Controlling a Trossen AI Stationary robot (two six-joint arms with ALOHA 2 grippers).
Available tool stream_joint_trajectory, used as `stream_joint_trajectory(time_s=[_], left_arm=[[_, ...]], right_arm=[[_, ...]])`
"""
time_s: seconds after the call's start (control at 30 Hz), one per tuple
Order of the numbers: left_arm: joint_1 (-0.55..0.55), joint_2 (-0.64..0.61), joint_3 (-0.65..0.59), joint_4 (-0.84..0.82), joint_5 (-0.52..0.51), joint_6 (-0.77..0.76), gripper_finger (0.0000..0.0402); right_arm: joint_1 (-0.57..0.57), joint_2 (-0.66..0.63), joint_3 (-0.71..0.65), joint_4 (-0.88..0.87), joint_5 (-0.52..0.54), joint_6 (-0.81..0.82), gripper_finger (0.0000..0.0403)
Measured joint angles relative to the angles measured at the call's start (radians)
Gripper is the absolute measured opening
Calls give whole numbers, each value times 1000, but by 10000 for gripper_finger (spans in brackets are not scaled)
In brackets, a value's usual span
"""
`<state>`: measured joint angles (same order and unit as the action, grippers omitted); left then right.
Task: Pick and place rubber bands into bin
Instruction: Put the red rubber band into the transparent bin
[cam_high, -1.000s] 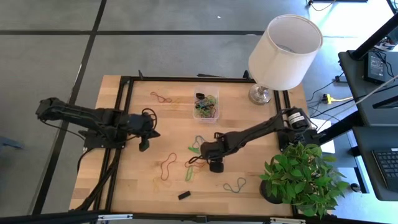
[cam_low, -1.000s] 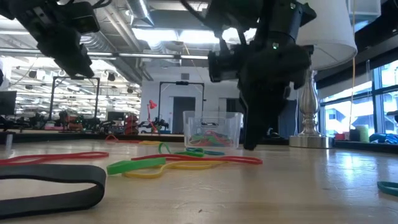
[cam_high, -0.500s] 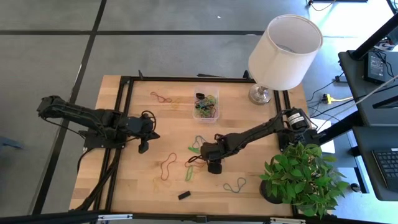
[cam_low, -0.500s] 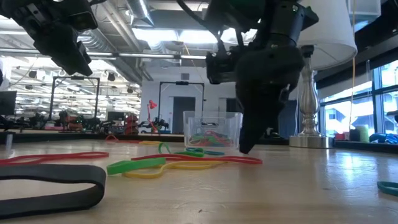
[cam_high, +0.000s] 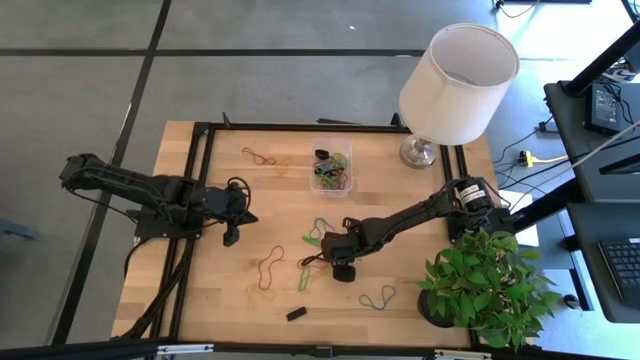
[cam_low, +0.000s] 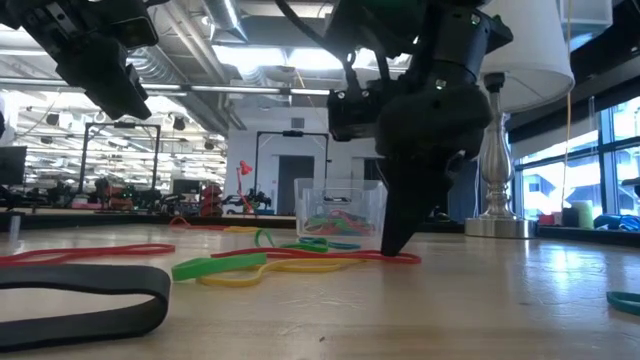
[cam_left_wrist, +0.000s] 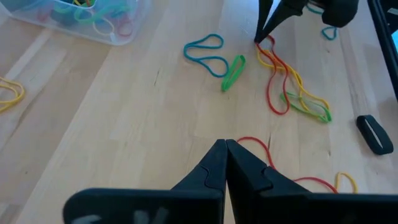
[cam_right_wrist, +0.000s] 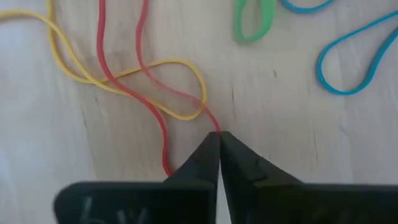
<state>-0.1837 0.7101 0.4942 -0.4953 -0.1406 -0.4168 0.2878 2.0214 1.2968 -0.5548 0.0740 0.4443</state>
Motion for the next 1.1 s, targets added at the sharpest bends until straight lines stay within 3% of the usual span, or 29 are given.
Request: stream_joint_trajectory(time_s=[0.2,0.57,0.8,1.1], left_arm=[[0,0,0,8,0,0,3],[0,1,0,77,-67,2,2],[1,2,0,88,-105,19,2],[2,1,0,104,-203,19,2]], right_arm=[[6,-56,12,-13,38,-8,7],[-93,-324,15,74,111,-115,2],[-220,-460,17,170,143,-252,1],[-435,-446,15,178,146,-445,1]])
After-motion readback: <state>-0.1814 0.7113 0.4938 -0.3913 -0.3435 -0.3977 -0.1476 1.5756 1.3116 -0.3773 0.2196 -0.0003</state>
